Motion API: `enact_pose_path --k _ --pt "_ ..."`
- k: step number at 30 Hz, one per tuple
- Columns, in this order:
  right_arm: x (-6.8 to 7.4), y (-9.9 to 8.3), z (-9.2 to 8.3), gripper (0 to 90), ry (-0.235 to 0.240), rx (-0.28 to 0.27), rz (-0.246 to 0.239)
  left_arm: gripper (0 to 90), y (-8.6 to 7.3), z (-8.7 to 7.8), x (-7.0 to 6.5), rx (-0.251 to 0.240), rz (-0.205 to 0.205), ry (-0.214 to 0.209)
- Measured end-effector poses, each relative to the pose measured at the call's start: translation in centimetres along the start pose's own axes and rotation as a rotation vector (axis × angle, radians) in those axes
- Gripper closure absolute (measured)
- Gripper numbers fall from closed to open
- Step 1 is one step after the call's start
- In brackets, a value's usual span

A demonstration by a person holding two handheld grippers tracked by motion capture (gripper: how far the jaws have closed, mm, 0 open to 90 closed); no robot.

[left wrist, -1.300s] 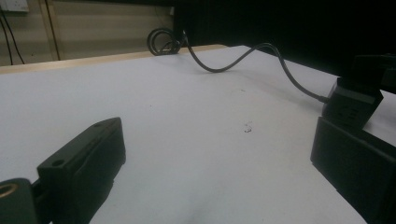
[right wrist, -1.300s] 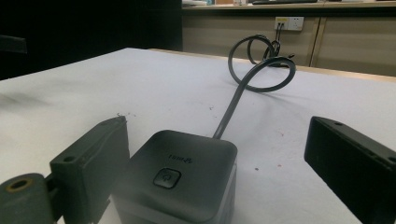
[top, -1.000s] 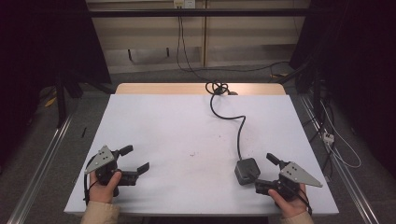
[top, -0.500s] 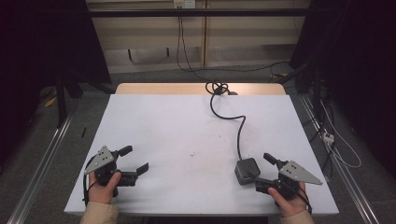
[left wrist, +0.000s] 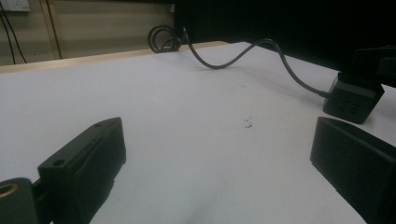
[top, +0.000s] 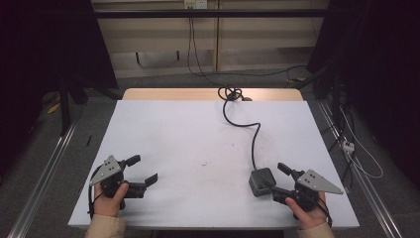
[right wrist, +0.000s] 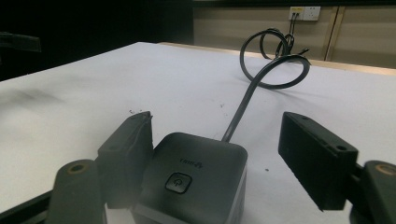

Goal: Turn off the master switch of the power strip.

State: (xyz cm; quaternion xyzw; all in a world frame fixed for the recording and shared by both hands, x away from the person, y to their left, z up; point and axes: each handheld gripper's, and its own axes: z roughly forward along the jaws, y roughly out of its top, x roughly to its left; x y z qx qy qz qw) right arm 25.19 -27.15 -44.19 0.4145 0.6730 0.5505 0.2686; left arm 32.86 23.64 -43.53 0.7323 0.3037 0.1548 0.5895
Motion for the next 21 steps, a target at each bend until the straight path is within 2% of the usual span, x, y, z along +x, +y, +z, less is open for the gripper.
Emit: enact_pose_path --k 5,6,9,12,21 --pt "-0.02 0.16 -0.03 35.6 0.011 0.012 -0.003 3.1 0.00 -0.01 -0.04 0.001 -0.001 0.003" --pt "-0.07 0.25 -0.08 41.0 0.017 0.018 -0.004 3.1 -0.01 -0.01 -0.04 0.002 0.000 0.003" --pt "-0.15 0.37 -0.13 45.3 0.027 0.022 -0.001 3.1 -0.02 0.01 -0.06 0.002 -0.001 0.002" --pt "-0.25 0.53 -0.18 54.2 0.054 0.038 0.003 3.1 -0.03 -0.02 -0.02 0.003 -0.001 0.005" --pt "-0.21 0.76 -0.13 64.0 0.085 0.056 0.000 3.2 -0.04 -0.02 -0.03 0.003 -0.002 0.005"
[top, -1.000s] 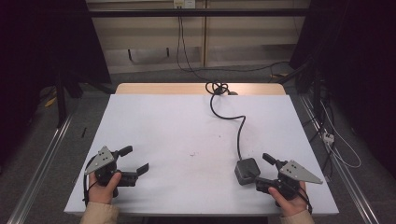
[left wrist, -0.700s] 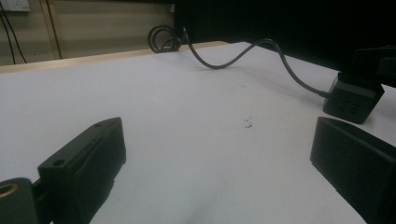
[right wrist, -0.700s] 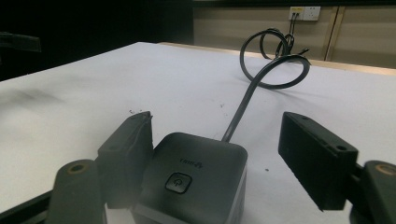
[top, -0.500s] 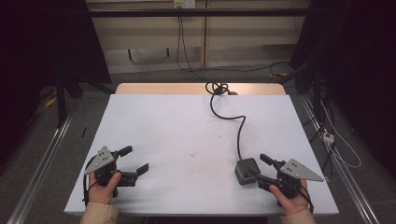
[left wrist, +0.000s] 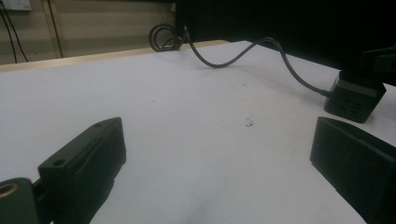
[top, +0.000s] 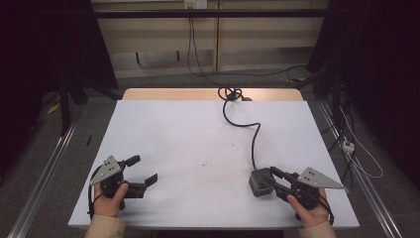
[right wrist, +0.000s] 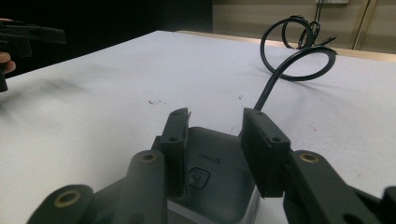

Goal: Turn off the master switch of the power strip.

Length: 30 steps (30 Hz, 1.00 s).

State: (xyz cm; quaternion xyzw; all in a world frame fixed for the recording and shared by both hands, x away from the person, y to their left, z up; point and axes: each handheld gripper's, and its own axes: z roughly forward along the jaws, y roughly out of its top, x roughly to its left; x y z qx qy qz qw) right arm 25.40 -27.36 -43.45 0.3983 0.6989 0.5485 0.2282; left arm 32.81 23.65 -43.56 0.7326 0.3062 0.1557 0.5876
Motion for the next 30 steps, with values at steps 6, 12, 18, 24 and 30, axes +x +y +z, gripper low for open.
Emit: enact_pose_path --k 6,12,18,24,30 --pt "0.00 0.14 0.03 68.5 0.019 0.009 -0.002 3.2 -0.02 0.03 -0.03 -0.001 -0.006 0.001" --pt "0.02 0.27 0.02 71.9 0.032 0.013 -0.001 3.3 -0.05 0.06 -0.04 0.004 -0.005 0.000" --pt "0.07 0.34 0.02 75.0 0.044 0.019 -0.004 3.3 -0.05 0.06 -0.04 0.004 -0.005 0.000" --pt "0.09 0.39 0.04 77.3 0.054 0.024 -0.008 3.3 -0.06 0.06 -0.05 0.004 -0.005 0.001" --pt "0.03 0.43 0.01 78.7 0.057 0.028 -0.010 3.3 -0.07 0.09 -0.06 0.003 -0.005 0.002"
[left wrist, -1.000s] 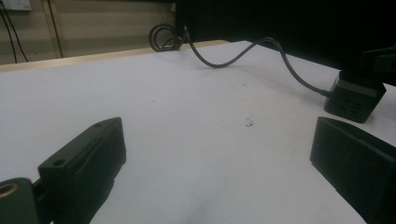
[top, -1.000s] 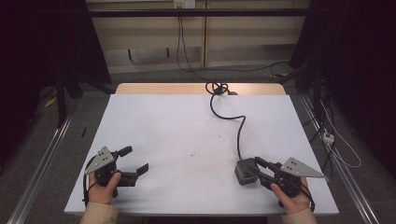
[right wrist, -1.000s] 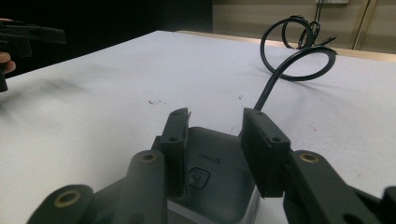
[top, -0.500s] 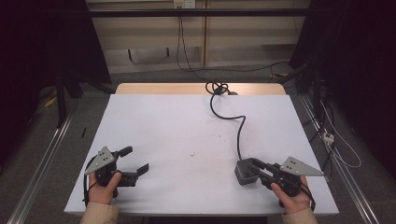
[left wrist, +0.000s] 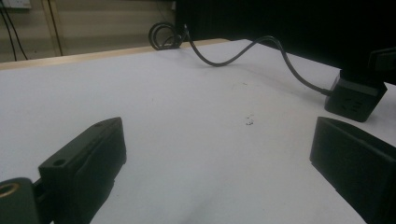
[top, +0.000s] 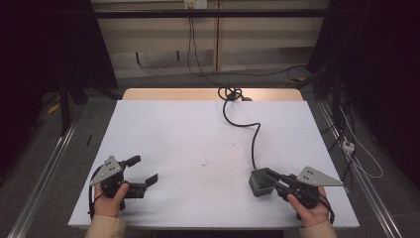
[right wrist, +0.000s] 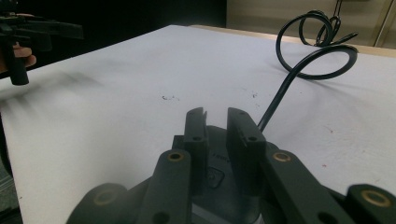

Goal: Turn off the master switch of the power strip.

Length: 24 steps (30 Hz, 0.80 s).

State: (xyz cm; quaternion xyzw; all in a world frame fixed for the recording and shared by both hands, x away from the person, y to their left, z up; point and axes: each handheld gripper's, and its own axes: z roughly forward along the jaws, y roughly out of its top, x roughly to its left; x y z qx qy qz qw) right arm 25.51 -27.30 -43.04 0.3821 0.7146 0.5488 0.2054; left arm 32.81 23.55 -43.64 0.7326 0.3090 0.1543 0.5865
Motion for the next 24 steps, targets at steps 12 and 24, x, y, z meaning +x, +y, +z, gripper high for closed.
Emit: enact_pose_path --k 12,24 --pt "-0.02 0.08 -0.04 82.8 0.017 0.007 -0.002 3.3 0.00 -0.02 -0.02 0.000 0.001 0.002" --pt "-0.09 0.11 -0.08 86.9 0.032 0.012 0.004 3.3 0.00 -0.02 -0.04 0.001 0.002 0.003"
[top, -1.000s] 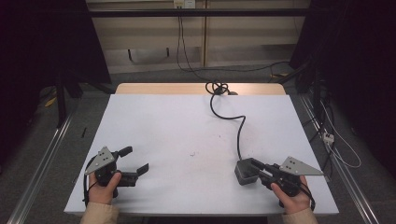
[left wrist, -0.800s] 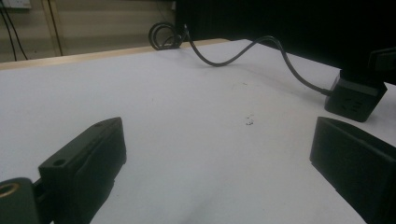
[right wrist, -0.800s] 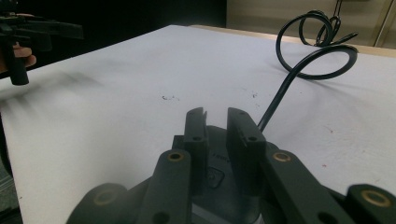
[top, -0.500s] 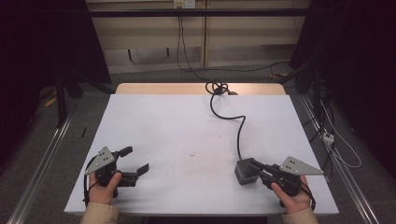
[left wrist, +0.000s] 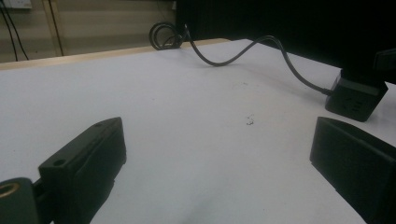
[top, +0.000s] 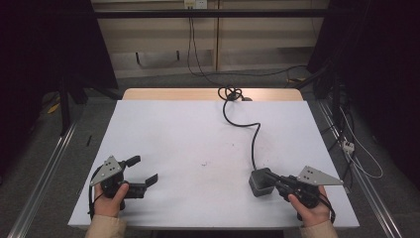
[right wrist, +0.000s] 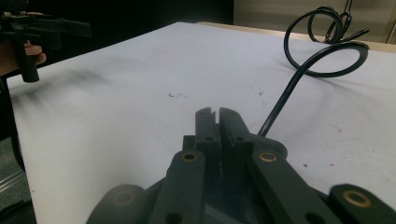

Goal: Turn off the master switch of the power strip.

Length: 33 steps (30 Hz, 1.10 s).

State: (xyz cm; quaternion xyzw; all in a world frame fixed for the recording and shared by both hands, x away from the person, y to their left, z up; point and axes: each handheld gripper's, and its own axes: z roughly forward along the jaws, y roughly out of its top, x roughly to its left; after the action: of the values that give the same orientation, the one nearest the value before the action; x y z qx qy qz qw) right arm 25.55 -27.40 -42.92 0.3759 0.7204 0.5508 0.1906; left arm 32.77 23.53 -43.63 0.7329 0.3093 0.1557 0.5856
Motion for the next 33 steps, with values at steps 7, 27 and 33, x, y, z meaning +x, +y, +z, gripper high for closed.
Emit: enact_pose_path --k 7,27,33 --pt "-0.07 -0.03 0.04 90.0 0.004 0.017 0.014 3.3 -0.01 0.02 -0.03 0.000 0.000 0.002" --pt "-0.11 -0.22 0.18 90.0 0.019 0.043 0.011 3.3 -0.02 0.01 -0.04 0.001 0.000 0.002" --pt "-0.18 -0.28 0.19 90.0 0.019 0.047 0.011 3.2 -0.03 0.01 -0.03 0.000 -0.001 0.001"
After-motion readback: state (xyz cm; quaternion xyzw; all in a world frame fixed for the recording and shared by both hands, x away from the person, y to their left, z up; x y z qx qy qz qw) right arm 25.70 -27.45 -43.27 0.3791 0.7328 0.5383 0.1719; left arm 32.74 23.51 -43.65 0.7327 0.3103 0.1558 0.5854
